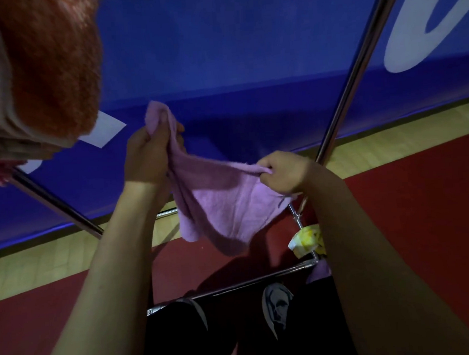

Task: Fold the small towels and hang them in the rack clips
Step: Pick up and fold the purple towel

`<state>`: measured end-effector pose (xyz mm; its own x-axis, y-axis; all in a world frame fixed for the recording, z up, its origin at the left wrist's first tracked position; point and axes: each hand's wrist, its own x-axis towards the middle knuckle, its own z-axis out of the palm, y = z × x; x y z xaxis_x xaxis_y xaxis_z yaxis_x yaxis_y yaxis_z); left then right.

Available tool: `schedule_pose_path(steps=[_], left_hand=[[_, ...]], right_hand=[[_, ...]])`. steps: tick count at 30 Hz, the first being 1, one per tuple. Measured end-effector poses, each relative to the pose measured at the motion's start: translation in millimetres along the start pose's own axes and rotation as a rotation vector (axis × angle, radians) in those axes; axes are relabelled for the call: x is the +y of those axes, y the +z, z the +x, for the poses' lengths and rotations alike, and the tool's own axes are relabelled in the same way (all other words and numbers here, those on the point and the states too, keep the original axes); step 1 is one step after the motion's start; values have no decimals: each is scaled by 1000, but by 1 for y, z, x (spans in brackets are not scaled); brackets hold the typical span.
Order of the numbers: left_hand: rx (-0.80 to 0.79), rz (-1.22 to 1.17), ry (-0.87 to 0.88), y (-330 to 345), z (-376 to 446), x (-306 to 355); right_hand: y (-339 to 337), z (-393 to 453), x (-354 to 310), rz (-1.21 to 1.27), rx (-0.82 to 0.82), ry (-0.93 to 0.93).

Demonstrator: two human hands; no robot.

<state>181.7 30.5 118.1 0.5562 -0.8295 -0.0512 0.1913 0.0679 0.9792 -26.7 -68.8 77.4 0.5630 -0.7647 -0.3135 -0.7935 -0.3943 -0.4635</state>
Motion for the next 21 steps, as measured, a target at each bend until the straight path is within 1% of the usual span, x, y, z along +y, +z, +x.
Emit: schedule_pose_path(steps=[3,5,7,10,12,14,15,17,19,21], left_hand=[[-52,167,-33,0,-1,-3],[-81,236,-50,-3,0,-2],[-140,352,-63,-7,-2,4],[-352,721,-77,-13,-10,11],[-492,932,-190,-14,-14,10],[-626,1072,-282,-13,-16,8],[-676,1100,-288,-13,-15,8],[-697,1041,-244,-11,-17,10],[-695,942,-173,-7,-18,9],[-652,821,-117,-4,-18,7]], right_hand=[[0,-3,2,18,-11,-35],[0,-3,3,11,-5,-33],[-2,-2,5,25,52,-50],[-10,-5,1,131,210,-151],[-13,-8,-8,235,289,-235],[-12,-10,-16,275,323,-303],[-11,-11,-20,290,339,-326],[-10,-12,-29,346,389,-361],[-11,-14,-38,400,425,-380],[-11,-16,-46,399,418,-408]])
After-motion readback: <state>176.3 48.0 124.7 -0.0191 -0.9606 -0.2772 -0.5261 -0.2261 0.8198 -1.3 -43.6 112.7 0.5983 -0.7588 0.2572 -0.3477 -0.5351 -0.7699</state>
